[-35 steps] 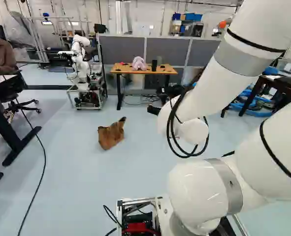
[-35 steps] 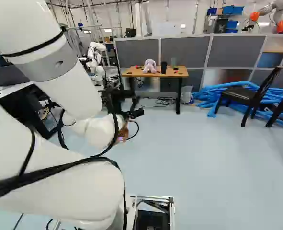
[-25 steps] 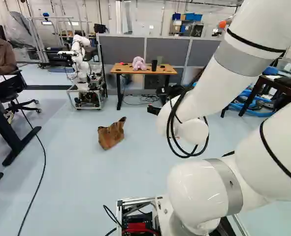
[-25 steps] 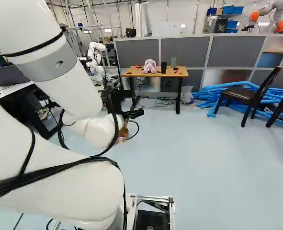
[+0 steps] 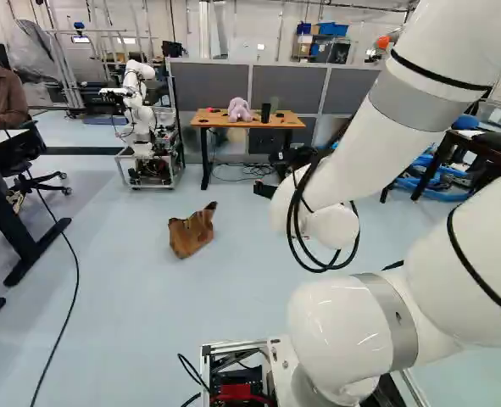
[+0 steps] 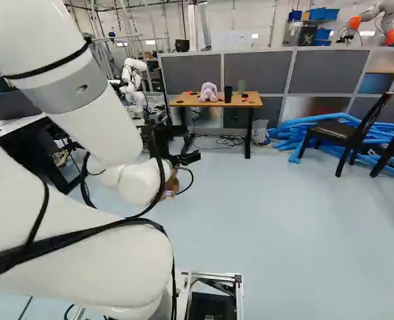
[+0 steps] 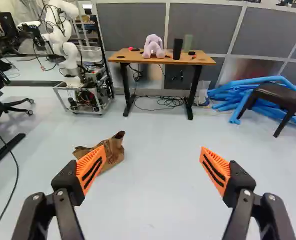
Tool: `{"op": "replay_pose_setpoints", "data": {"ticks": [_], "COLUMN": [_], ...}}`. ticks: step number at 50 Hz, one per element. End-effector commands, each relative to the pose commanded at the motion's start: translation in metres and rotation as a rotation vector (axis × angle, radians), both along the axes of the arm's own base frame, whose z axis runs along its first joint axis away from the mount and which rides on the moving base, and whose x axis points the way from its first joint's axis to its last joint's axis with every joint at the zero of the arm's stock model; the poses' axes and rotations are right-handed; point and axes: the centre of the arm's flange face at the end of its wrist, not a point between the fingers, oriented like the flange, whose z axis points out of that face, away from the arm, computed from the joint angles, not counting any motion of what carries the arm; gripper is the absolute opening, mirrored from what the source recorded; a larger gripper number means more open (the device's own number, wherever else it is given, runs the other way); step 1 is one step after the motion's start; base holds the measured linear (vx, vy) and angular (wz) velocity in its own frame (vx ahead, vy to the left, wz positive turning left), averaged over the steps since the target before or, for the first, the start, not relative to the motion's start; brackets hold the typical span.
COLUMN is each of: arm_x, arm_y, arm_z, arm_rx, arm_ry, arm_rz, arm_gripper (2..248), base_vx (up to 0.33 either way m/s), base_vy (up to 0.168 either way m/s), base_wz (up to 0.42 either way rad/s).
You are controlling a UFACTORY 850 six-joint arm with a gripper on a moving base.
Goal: Pick up the bag on the ground and place it on the table
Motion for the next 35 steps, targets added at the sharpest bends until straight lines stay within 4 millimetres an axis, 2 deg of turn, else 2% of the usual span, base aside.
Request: {"op": "replay_pose_setpoints", "data": {"ticks": [6, 16, 35], "arm_x": [0.0, 0.0, 0.0], "arm_y": [0.0, 0.0, 0.0], "arm_z": [0.0, 0.0, 0.0], "arm_rx": [0.0, 0.0, 0.0], "arm_ry": [0.0, 0.0, 0.0], "arm_rz": [0.0, 0.0, 0.0], "arm_gripper": [247, 247, 247], "base_vx": [-0.006, 0.008, 0.091], "base_vy": [0.052, 0.084, 0.0], "base_wz": [0.172, 0.38, -0.034]}}
